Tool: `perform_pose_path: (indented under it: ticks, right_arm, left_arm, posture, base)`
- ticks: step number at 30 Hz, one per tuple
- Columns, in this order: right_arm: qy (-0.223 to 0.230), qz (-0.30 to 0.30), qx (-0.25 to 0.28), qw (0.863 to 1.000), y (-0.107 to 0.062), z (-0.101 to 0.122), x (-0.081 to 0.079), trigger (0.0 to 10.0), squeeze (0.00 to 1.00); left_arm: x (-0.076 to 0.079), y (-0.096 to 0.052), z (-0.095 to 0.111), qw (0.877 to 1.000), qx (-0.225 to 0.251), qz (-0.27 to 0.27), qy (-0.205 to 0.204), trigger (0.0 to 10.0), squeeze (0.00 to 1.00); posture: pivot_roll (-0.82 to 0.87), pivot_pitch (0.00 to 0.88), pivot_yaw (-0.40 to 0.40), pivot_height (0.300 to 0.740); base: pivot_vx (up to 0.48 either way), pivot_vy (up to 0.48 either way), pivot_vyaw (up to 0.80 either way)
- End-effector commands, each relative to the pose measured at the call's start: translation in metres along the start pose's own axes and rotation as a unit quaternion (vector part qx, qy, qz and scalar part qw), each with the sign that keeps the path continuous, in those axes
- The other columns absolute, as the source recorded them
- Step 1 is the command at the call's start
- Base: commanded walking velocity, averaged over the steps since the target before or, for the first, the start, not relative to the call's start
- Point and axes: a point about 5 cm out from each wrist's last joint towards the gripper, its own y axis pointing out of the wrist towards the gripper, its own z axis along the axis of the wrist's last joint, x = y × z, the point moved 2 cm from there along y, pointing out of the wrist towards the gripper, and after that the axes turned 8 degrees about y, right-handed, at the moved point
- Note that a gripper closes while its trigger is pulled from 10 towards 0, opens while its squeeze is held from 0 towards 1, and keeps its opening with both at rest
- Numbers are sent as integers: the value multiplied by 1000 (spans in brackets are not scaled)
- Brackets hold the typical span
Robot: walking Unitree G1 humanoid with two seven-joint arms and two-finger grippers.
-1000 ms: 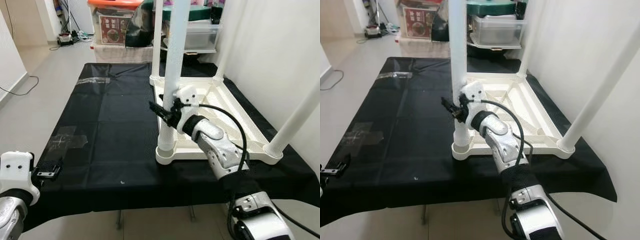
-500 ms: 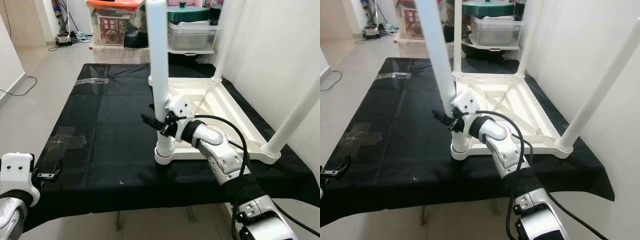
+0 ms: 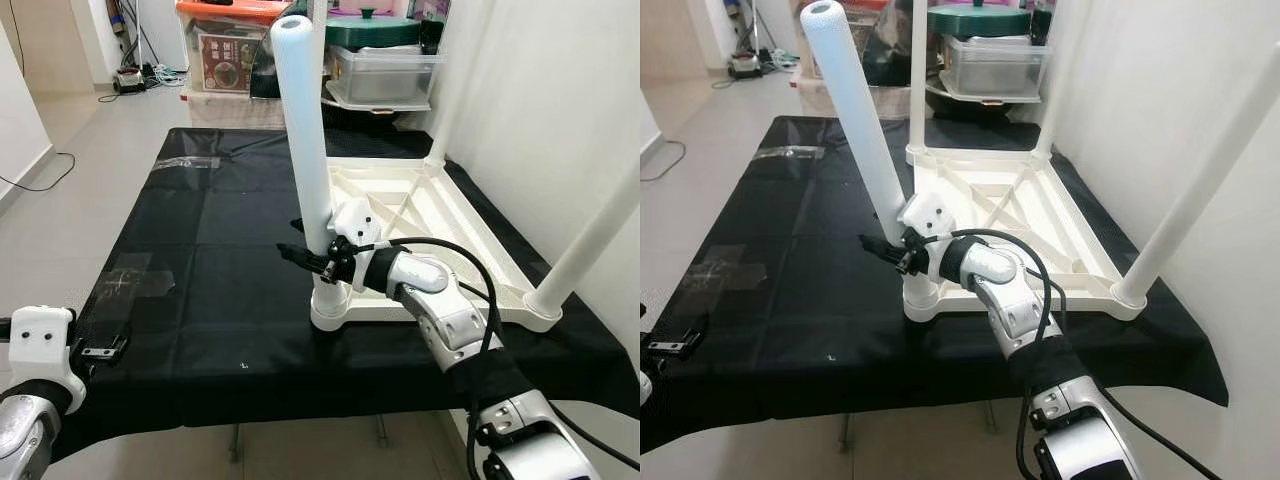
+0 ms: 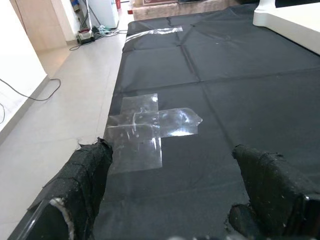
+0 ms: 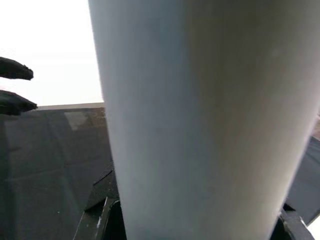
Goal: Building children table
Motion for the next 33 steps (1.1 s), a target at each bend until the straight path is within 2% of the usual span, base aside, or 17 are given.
perform_pose_path:
  ticks: [1, 2, 7, 19, 22, 23, 24, 25, 26, 28, 29, 31, 32, 33]
  right_arm:
    - [50, 34, -20, 998, 2, -17, -8, 0, 0]
    - [67, 52, -22, 996, 4, -19, -10, 0, 0]
    - [94, 77, -24, 992, 9, -21, -10, 0, 0]
    - [137, 57, -33, 988, 12, -36, -7, 0, 0]
    - [178, 13, -33, 983, 12, -46, -4, 0, 0]
    - [178, 13, -33, 983, 12, -46, -4, 0, 0]
    - [187, -24, -39, 981, 12, -52, -1, 0, 0]
    - [187, -24, -39, 981, 12, -52, -1, 0, 0]
    - [191, -77, -47, 977, 11, -59, 3, 0, 0]
    - [191, -77, -47, 977, 11, -59, 3, 0, 0]
    - [206, -168, -66, 962, 7, -70, 11, 0, 0]
    - [206, -168, -66, 962, 7, -70, 11, 0, 0]
    - [216, -251, -83, 940, 1, -82, 15, 0, 0]
    - [216, -251, -83, 940, 1, -82, 15, 0, 0]
  left_arm:
    - [4, 1, -2, 1000, -1, -8, -8, 10000, 0]
    - [4, 1, -3, 1000, -1, -10, -8, 10000, 0]
    - [3, 1, -3, 1000, -2, -12, -9, 10000, 0]
    - [2, -2, -3, 1000, -2, -9, -11, 10000, 0]
    - [1, -2, -3, 1000, -2, -9, -14, 10000, 0]
    - [1, -2, -3, 1000, -2, -9, -14, 10000, 0]
    - [1, -2, -3, 1000, -2, -9, -14, 10000, 0]
    - [1, -2, -3, 1000, -2, -9, -14, 10000, 0]
    - [1, -2, -2, 1000, -1, -9, -15, 10000, 0]
    - [1, -2, -2, 1000, -1, -9, -15, 10000, 0]
    - [1, -2, -2, 1000, -1, -9, -15, 10000, 0]
    - [1, -2, -2, 1000, -1, -9, -15, 10000, 0]
    - [2, -2, -2, 1000, 0, -8, -15, 10000, 0]
    - [2, -2, -2, 1000, 0, -8, -15, 10000, 0]
  posture:
    - [116, 0, -77, 740]
    - [117, 0, -77, 740]
    - [125, 0, -86, 740]
    - [140, 0, -96, 740]
    - [136, 0, -90, 740]
    - [136, 0, -90, 740]
    - [136, 0, -90, 740]
    - [136, 0, -90, 740]
    - [132, 0, -87, 740]
    - [132, 0, -87, 740]
    - [132, 0, -87, 740]
    - [132, 0, -87, 740]
    - [125, 0, -83, 740]
    - [125, 0, -83, 740]
  base:
    - [0, 0, 0]
    - [0, 0, 0]
    - [0, 0, 0]
    - [0, 0, 0]
    - [0, 0, 0]
    - [0, 0, 0]
    - [0, 0, 0]
    - [0, 0, 0]
    - [0, 0, 0]
    - [0, 0, 0]
    - [0, 0, 0]
    - [0, 0, 0]
    - [0, 0, 0]
    - [0, 0, 0]
